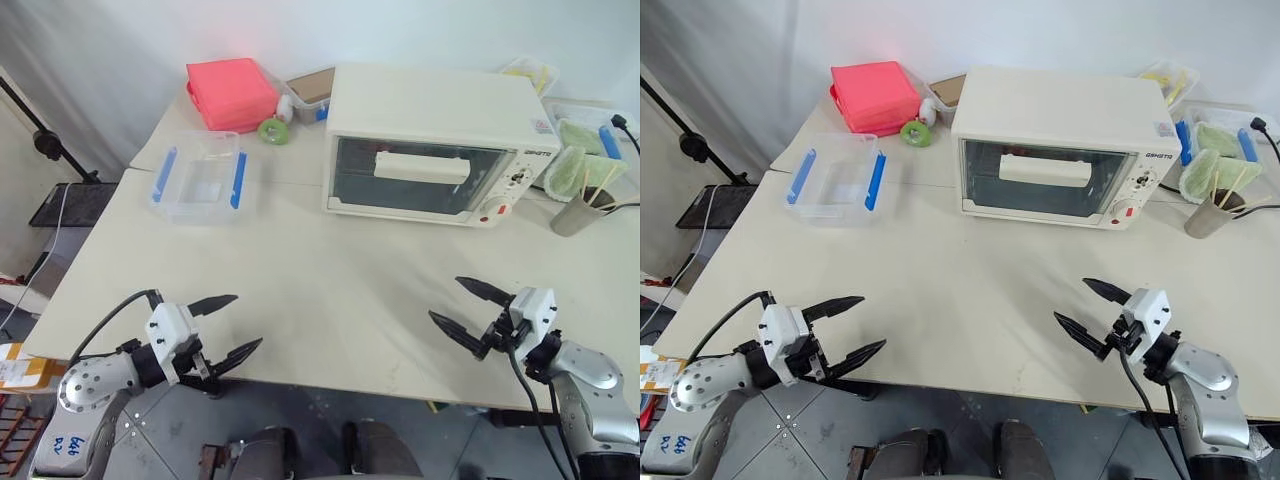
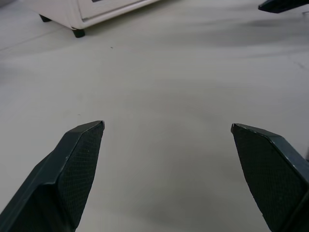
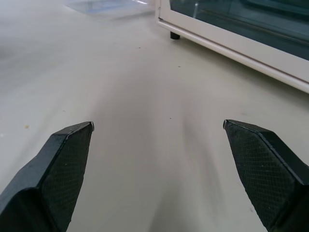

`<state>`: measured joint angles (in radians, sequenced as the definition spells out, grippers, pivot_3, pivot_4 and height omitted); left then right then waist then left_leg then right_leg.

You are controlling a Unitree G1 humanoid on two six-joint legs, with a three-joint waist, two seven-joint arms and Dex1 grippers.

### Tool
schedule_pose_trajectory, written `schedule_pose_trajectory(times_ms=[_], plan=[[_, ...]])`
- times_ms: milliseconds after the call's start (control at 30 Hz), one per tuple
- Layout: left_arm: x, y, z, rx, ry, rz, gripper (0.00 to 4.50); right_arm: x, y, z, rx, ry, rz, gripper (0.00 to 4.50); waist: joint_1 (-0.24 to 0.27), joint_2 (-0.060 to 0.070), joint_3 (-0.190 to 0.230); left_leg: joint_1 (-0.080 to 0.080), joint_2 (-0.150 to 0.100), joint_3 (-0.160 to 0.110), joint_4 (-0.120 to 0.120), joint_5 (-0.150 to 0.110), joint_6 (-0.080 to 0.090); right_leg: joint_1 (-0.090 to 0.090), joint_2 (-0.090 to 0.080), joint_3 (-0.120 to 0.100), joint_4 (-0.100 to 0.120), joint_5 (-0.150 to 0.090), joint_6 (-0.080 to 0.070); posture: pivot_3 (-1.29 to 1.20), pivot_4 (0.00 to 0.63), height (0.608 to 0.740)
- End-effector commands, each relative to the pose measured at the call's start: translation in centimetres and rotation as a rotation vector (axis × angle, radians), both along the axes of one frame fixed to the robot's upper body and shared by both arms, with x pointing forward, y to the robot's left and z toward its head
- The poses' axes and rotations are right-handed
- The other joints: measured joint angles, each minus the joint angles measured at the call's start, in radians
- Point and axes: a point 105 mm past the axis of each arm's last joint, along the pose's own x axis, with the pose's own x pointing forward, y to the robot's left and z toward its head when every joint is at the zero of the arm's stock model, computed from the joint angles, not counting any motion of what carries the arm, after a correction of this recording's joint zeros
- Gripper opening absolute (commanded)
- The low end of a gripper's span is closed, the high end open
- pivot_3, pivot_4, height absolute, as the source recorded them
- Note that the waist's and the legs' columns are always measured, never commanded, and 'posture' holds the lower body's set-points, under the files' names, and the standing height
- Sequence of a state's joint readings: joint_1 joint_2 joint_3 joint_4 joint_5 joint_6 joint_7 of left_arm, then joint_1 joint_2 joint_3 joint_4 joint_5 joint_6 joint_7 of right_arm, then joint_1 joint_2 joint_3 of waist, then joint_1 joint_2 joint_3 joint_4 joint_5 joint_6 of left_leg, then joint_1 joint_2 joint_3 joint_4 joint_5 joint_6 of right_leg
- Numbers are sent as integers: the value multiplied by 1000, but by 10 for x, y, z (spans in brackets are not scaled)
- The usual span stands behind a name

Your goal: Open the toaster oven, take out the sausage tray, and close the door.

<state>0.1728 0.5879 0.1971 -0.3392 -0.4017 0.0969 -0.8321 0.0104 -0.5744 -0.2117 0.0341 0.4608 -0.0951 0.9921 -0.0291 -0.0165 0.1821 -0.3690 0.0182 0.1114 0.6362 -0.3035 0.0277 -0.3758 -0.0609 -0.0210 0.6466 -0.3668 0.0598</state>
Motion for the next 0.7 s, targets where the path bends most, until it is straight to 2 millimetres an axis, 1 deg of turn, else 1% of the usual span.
schedule_pose_trajectory(times_ms=[33,67,100,167,233,267,367,433,500,600,667,700], plan=[[7,-11,13,-60,-11,-25,4469,15,-2,33,51,-36,0,4500,0,0,0,0,0,0,0,0,0,0,0,0,0,0,0,0,150,740],[10,-13,16,-64,-9,-34,4469,21,-2,43,78,-44,-5,4500,-2,0,0,0,0,0,1,0,0,0,0,0,1,0,0,0,150,740],[12,-15,21,-85,-3,-61,4469,29,-1,59,110,-60,-5,4500,-3,0,0,0,0,0,2,1,0,0,0,0,2,0,0,0,150,740],[17,-17,29,-135,28,-97,4469,40,2,76,136,-72,5,4500,-5,1,0,1,0,0,3,2,-1,-1,0,0,5,0,0,0,150,740],[23,-18,47,-240,22,-123,4469,48,7,85,131,-75,23,4500,-1,1,0,1,0,-1,3,2,-3,-1,0,-1,7,0,0,0,150,740],[28,-16,52,-257,7,-103,4469,53,8,88,132,-78,23,4500,-1,1,0,0,0,-3,3,5,-8,-1,0,-2,6,0,0,0,150,740],[40,-19,69,-302,-57,-92,4469,70,10,104,163,-111,-13,4500,1,0,1,-2,0,-3,3,5,-8,-1,0,-4,6,0,0,0,150,740],[43,-23,77,-322,-79,-100,4469,78,11,112,182,-135,-24,4500,0,0,1,-3,0,-3,7,5,-7,-1,0,-4,6,0,0,0,150,740],[44,-26,80,-326,-87,-106,4469,83,12,115,191,-141,-30,4500,0,0,1,-4,0,-3,10,4,-5,-1,0,-4,6,0,1,0,150,740],[44,-30,79,-324,-84,-115,4469,88,15,119,189,-164,-25,4500,0,0,1,-5,0,-3,10,3,-5,-1,0,-4,6,0,1,0,150,740],[43,-31,77,-324,-78,-115,4469,88,21,123,200,-186,-8,4500,0,0,1,-5,0,-3,10,3,-5,-1,0,-4,6,0,1,0,150,740],[43,-31,76,-331,-74,-107,4469,85,25,126,213,-205,19,4500,-1,0,1,-5,0,-3,10,3,-5,-1,0,-4,6,0,1,0,150,740]])
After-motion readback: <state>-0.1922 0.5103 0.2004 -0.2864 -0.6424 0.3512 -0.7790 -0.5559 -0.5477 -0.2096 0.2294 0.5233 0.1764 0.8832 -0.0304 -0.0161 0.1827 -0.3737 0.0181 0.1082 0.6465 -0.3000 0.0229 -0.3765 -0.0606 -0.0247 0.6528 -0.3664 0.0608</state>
